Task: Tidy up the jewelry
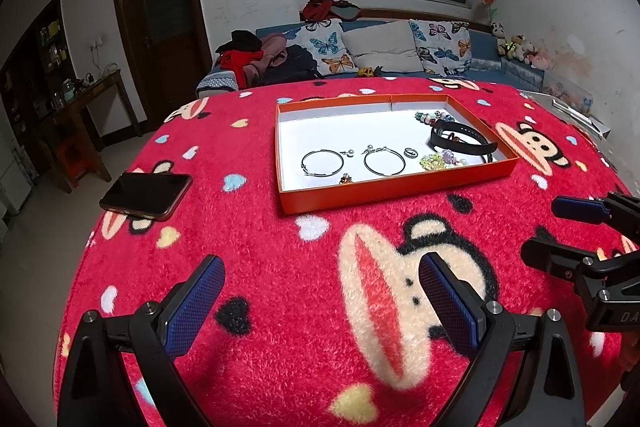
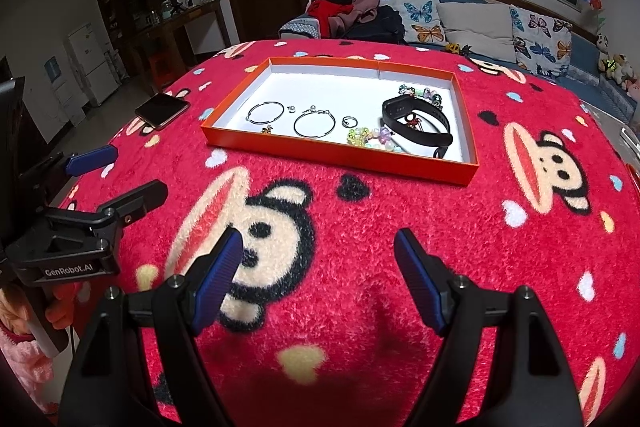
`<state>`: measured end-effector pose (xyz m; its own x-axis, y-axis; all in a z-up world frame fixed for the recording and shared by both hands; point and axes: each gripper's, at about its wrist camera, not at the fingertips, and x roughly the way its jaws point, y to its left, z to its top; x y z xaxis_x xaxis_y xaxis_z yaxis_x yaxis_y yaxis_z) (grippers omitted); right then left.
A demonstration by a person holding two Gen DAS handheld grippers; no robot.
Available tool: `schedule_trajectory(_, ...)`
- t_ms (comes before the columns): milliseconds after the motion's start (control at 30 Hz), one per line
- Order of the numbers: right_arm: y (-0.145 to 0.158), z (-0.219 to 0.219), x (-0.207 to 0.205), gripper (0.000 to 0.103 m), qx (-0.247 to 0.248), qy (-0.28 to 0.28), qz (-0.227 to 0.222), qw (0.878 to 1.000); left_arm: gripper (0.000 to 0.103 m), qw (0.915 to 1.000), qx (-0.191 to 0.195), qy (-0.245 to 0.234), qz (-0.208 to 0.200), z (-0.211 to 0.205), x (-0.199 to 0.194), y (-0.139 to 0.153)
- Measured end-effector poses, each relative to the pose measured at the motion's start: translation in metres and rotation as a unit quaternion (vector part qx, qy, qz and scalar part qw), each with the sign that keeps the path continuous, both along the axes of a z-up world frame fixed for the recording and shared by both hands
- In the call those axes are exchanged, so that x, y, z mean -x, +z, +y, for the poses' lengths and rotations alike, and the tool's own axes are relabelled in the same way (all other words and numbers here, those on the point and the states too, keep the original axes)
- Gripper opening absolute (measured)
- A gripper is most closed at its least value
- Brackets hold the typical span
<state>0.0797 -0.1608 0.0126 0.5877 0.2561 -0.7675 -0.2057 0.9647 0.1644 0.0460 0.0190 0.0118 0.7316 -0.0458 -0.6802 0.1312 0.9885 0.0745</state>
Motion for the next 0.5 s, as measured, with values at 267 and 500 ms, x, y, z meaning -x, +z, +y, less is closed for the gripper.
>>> schedule_trajectory(267, -0.0012, 0.0009, 0.0003, 0.078, -0.002, 0.001, 0.002, 1.000, 0.103, 1.0000, -0.001, 0.000, -0.001, 0.0006, 0.0003, -0.0003)
schedule_trajectory(500, -0.0017, 0.0013, 0.0006, 0.078, -0.002, 0.001, 0.002, 1.000, 0.103, 1.0000, 0.000, 0.000, -0.001, 0.0006, 0.0003, -0.0001)
